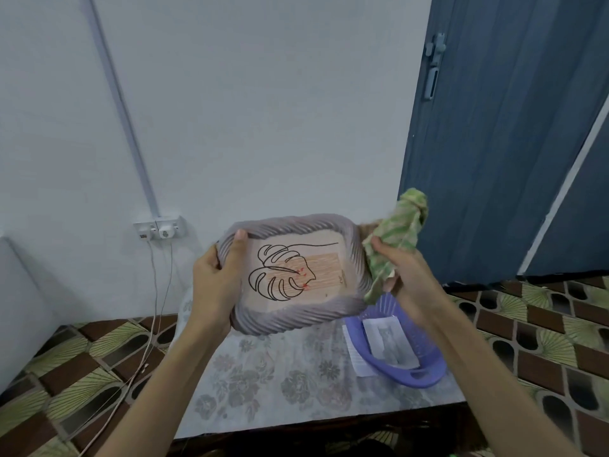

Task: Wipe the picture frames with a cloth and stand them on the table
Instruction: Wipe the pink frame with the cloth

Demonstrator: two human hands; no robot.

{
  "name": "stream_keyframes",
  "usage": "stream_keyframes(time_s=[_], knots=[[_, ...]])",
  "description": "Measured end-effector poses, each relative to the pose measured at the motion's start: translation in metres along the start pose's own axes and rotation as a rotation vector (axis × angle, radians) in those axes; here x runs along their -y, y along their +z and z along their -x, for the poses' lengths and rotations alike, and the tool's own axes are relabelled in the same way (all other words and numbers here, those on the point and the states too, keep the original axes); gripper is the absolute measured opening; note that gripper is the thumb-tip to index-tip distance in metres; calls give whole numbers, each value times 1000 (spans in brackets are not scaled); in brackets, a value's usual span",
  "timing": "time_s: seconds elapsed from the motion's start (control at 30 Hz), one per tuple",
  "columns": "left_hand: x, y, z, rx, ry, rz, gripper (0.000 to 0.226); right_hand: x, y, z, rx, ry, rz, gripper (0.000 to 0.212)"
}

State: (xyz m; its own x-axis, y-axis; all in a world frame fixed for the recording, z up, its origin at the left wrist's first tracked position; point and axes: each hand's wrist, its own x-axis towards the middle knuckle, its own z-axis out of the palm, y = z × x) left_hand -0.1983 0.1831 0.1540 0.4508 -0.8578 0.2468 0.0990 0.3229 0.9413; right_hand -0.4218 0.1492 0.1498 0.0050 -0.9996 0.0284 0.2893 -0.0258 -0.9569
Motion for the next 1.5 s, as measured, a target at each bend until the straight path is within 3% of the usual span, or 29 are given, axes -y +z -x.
stream_keyframes(time_s=[0.1,0.17,0.23,0.33,0.43,0.5,0.6,0.7,0.8,0.87,0.97,1.03,1.17,1.2,1.27,1.3,1.4,1.43,1.5], knots=[[-1,-1,1,13,27,-30,22,10,8,8,182,16,236,27],[-4,-2,1,25,70,-61,21,9,13,7,139,-54,416,26],[-7,-2,1,38,116,-82,19,4,19,6,-36,-187,554,18],[-5,-1,3,45,99,-88,23,0,24,3,-290,-289,426,13],[-3,-4,2,39,75,-87,23,1,24,4,-164,-206,315,3],[-6,-4,1,58,102,-92,17,-4,25,7,-43,-192,395,13],[-11,2,2,93,150,-139,23,-13,29,7,-192,-268,413,8],[-9,3,3,104,143,-159,35,-18,32,6,-345,-266,342,17],[-6,0,1,79,114,-151,50,-20,31,7,-189,-221,335,8],[-5,-2,-1,74,100,-154,36,-22,30,7,-104,-238,405,20],[-6,-1,-3,100,110,-177,22,-23,29,7,-233,-271,312,3],[-4,-2,-4,105,110,-200,24,-24,28,5,-284,-180,116,13],[1,-6,-5,77,61,-197,24,-27,16,-4,-170,114,-169,19],[2,-7,-5,66,44,-174,22,-27,11,-6,-140,128,-246,26],[2,-11,-7,50,31,-159,19,-25,-2,-11,-74,77,-297,65],[2,-13,-7,48,33,-168,19,-19,-9,-9,10,59,-248,72],[0,-15,-9,61,43,-193,19,-7,-8,2,265,16,120,35],[-1,-13,-8,69,48,-192,19,-6,-1,7,283,-22,266,30],[-4,-10,-6,91,91,-197,16,-11,13,8,153,-176,501,33]])
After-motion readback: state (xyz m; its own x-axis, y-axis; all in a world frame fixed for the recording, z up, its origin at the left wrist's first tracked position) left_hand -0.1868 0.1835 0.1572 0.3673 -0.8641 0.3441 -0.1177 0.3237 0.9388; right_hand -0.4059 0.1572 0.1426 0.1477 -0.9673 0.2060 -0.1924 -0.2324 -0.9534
